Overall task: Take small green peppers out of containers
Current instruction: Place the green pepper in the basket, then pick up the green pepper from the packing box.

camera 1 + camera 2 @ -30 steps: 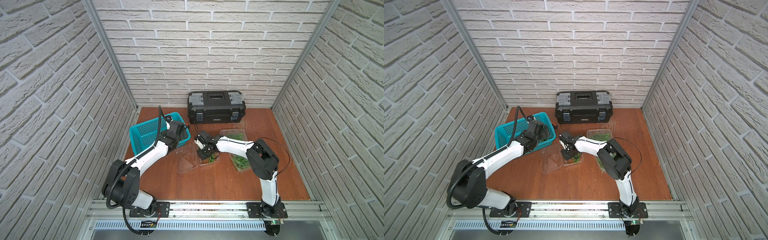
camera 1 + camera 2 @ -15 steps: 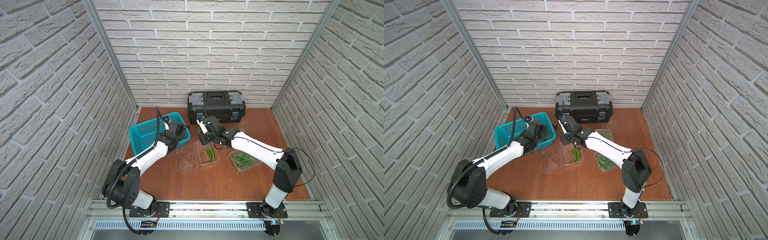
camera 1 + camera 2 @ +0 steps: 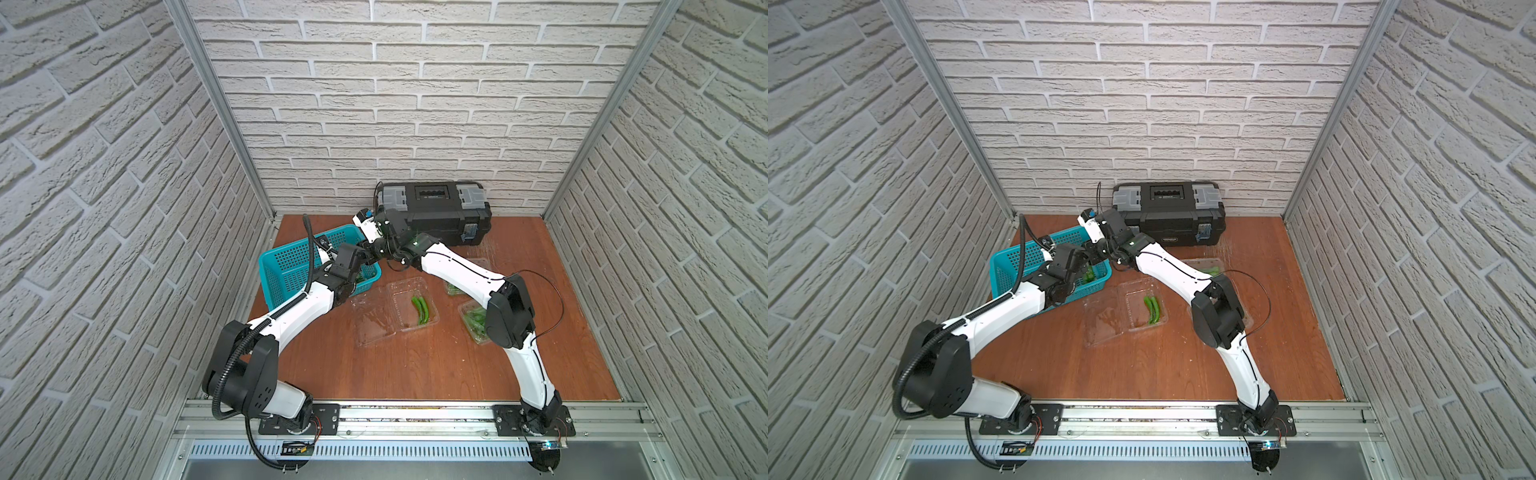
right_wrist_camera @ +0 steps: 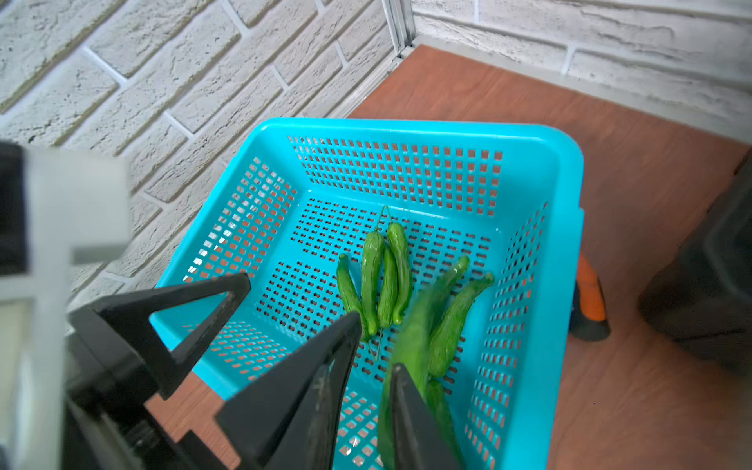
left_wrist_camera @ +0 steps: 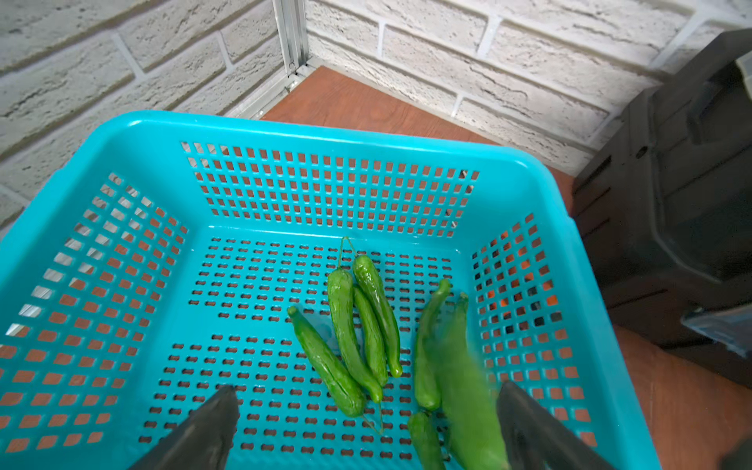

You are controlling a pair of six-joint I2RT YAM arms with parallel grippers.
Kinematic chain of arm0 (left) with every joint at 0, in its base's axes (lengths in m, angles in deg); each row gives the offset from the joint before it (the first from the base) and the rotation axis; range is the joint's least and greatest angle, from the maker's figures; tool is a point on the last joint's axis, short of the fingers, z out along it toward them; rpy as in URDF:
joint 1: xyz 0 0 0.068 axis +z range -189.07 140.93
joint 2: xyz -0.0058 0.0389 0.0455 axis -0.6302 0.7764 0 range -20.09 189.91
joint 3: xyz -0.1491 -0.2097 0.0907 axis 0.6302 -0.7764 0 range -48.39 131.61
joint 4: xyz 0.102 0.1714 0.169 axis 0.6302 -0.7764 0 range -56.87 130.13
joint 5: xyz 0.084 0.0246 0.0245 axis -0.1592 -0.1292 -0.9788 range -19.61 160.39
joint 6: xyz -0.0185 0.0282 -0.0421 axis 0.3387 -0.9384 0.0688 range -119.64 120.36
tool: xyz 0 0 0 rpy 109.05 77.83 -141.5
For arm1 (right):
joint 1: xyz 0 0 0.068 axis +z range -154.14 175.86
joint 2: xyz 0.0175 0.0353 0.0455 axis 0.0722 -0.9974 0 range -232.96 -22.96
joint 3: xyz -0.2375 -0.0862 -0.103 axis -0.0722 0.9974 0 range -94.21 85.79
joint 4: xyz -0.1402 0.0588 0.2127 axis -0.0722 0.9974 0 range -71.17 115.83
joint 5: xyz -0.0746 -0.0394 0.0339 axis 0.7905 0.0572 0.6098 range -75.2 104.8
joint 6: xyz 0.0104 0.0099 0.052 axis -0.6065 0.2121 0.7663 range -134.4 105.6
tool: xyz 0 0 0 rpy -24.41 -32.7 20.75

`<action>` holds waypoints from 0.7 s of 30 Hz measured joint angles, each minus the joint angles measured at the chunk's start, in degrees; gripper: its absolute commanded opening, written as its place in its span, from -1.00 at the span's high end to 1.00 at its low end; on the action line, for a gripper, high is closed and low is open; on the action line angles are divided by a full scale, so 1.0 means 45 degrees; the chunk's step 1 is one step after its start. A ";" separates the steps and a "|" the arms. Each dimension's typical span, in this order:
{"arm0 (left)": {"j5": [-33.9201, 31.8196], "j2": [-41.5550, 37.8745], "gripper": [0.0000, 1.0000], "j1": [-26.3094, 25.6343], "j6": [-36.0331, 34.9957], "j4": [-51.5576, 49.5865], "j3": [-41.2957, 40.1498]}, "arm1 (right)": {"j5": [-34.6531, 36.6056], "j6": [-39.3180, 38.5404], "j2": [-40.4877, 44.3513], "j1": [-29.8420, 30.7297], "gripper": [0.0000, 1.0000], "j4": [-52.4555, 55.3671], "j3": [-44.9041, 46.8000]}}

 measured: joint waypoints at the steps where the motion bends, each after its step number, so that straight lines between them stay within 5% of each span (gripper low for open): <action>1: -0.0015 0.0000 -0.97 -0.0019 -0.0010 0.0000 0.0029 | 0.0015 0.0015 0.0204 -0.0039 0.49 -0.0073 0.0413; 12: 0.1491 0.0738 -0.96 -0.0505 -0.1802 0.1297 0.0806 | 0.2603 -0.0117 0.4614 -0.0510 0.53 0.0967 0.5960; 21: 0.2676 0.1370 -0.97 -0.0699 -0.2696 0.1719 0.1059 | 0.4158 0.0073 0.4405 -0.0593 0.51 0.2856 0.7732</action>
